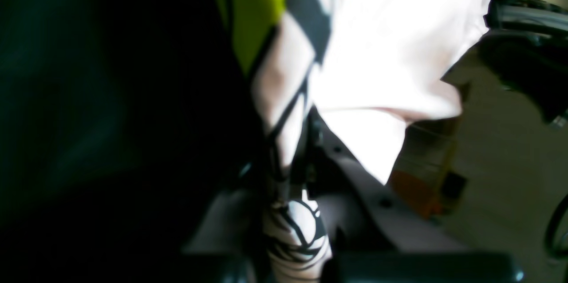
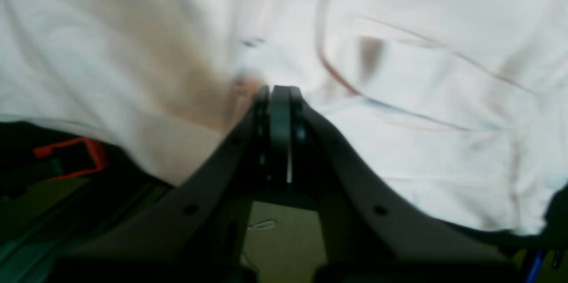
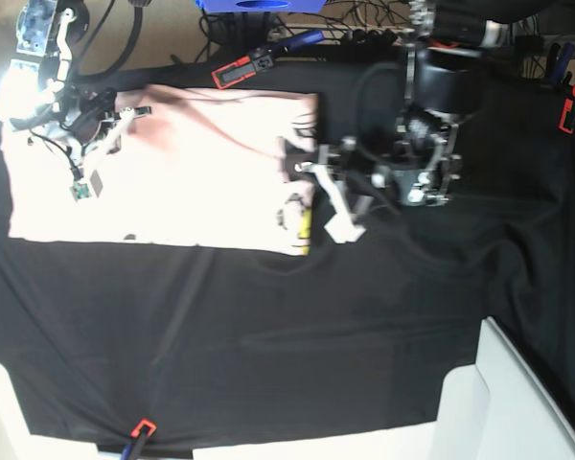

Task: Fold the T-shirt properly
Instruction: 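Move the left gripper to the printed side and grasp the shirt edge, then spread the shirt flat by pulling its edges apart with both grippers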

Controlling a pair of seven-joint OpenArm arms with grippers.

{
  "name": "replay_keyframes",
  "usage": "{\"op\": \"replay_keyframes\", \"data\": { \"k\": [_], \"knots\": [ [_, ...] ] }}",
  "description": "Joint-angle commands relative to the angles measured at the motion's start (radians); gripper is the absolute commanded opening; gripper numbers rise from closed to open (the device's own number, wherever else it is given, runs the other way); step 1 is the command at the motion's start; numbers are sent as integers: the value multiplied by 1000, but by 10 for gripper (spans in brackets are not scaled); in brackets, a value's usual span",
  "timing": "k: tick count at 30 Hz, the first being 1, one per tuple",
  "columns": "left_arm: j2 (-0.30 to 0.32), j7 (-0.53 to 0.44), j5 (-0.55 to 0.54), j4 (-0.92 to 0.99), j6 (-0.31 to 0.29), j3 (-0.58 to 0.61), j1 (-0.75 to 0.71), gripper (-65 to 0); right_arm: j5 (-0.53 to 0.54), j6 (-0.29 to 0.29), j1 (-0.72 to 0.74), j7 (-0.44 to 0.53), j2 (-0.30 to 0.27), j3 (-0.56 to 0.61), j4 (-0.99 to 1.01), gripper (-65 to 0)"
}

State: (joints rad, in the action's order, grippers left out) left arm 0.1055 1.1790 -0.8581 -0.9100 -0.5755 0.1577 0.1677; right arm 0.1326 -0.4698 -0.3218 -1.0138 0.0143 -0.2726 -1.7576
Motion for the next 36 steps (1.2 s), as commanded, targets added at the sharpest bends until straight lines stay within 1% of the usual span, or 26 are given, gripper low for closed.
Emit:
{"op": "replay_keyframes", "data": {
  "k": [1,5,9,12,14,16,17,21,22,23,27,29,31,32,33,34,36],
  "knots": [
    [13,-6,6,-25,4,-4,20,-650,11,-2,5,14,-6,-3,-21,-647],
    [69,-7,1,-28,4,-11,20,-650,11,-2,6,14,-7,-3,-21,-647],
    [124,-3,1,-28,4,-108,-3,-650,11,-2,10,23,-15,-6,-23,-646],
    [165,-1,3,-30,4,-151,-18,-650,14,-4,22,43,-23,-55,-23,-641],
    [198,-6,3,-57,4,-160,-36,-650,14,-5,42,34,-24,-77,-23,-640],
    [221,-6,3,-102,4,-160,-61,-650,14,-8,65,-4,-26,-81,-23,-640],
    [227,-6,3,-126,4,-160,-70,-650,14,-25,77,-24,-26,-83,-23,-638],
    [231,-3,6,-194,4,-162,-93,-650,14,-163,135,-101,-24,-84,-21,-638],
    [236,-3,6,-202,4,-168,-95,-650,14,-183,146,-112,-23,-86,-21,-638],
    [241,-1,6,-202,4,-178,-99,-650,14,-192,152,-118,-23,-86,-21,-638],
    [245,-1,7,-209,4,-231,-106,-650,14,-191,158,-115,-23,-86,-20,-638],
    [264,-1,7,-209,4,-228,-104,-650,14,-191,158,-115,-23,-86,-20,-638],
    [264,-1,7,-209,4,-226,-102,-650,14,-191,158,-115,-23,-86,-20,-638],
    [264,0,7,-211,4,-226,-101,-643,14,-191,160,-115,-23,-86,-18,-638],
    [264,0,7,-211,4,-226,-101,-610,14,-191,163,-116,-23,-86,-17,-638],
    [264,0,7,-211,4,-226,-101,-566,14,-192,168,-121,-23,-86,-17,-634],
    [264,0,7,-211,4,-231,-104,-433,14,-194,171,-122,-23,-86,-17,-591]
  ]
}}
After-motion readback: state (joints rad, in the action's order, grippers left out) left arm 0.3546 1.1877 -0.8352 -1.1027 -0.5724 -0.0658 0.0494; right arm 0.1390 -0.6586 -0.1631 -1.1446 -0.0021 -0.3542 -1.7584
